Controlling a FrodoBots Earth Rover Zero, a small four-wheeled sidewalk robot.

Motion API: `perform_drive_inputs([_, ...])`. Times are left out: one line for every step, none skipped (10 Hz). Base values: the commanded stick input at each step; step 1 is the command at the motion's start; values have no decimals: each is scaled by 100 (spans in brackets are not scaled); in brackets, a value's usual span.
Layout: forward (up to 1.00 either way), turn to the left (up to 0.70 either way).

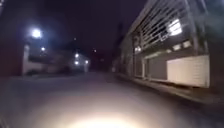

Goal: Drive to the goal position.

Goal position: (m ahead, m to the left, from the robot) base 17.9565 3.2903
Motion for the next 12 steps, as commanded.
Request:
perform_drive_inputs([70,0])
perform_drive_inputs([70,0])
perform_drive_inputs([70,0])
perform_drive_inputs([70,0])
perform_drive_inputs([70,0])
perform_drive_inputs([70,0])
perform_drive_inputs([70,0])
perform_drive_inputs([70,0])
perform_drive_inputs([70,0])
perform_drive_inputs([70,0])
perform_drive_inputs([70,0])
perform_drive_inputs([70,0])
